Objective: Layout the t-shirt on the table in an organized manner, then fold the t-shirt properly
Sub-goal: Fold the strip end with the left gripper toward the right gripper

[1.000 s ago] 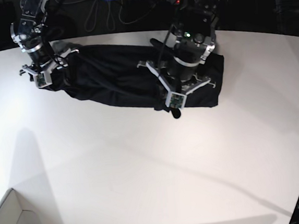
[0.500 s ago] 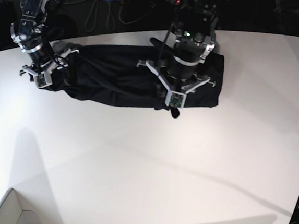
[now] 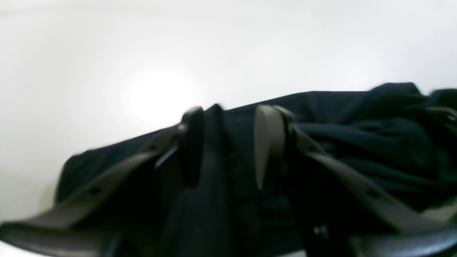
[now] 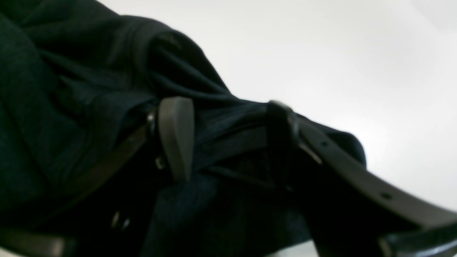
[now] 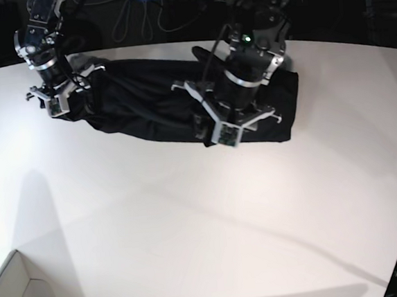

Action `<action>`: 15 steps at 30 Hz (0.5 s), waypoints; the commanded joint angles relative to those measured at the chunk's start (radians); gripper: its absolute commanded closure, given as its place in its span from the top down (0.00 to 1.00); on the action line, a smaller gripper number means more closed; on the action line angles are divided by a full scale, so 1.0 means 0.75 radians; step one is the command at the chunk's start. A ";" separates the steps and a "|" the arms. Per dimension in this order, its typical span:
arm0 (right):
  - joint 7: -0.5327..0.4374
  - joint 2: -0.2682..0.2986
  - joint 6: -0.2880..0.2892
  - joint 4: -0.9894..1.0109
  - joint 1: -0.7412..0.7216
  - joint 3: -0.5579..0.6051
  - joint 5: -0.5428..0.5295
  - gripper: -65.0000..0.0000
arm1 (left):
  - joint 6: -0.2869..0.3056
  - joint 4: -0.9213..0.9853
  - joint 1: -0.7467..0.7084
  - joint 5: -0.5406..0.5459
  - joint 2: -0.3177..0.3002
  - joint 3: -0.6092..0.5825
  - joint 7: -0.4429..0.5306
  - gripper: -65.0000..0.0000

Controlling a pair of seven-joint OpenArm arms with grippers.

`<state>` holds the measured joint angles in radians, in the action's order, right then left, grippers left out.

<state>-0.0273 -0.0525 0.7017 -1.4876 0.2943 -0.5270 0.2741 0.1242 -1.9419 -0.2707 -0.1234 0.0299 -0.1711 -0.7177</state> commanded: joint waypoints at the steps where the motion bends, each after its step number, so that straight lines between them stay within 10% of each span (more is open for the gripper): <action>1: -0.018 0.008 -0.005 -0.020 -0.003 0.000 -0.008 0.50 | -0.017 -0.022 0.010 -0.008 -0.002 0.045 0.023 0.36; 8: -0.018 0.008 -0.005 -0.020 -0.007 0.000 -0.008 0.50 | -0.005 -0.022 -0.006 0.024 -0.047 0.360 0.023 0.36; 15: -0.016 0.001 -0.005 -0.072 -0.013 -0.010 -0.017 0.51 | -0.005 0.062 -0.041 0.456 -0.203 0.675 0.019 0.37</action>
<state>-0.0105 -0.0578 0.7017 -1.5173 0.2867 -0.5308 0.2790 0.1162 -1.8832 -0.2993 0.2077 -0.1181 0.3336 -0.7139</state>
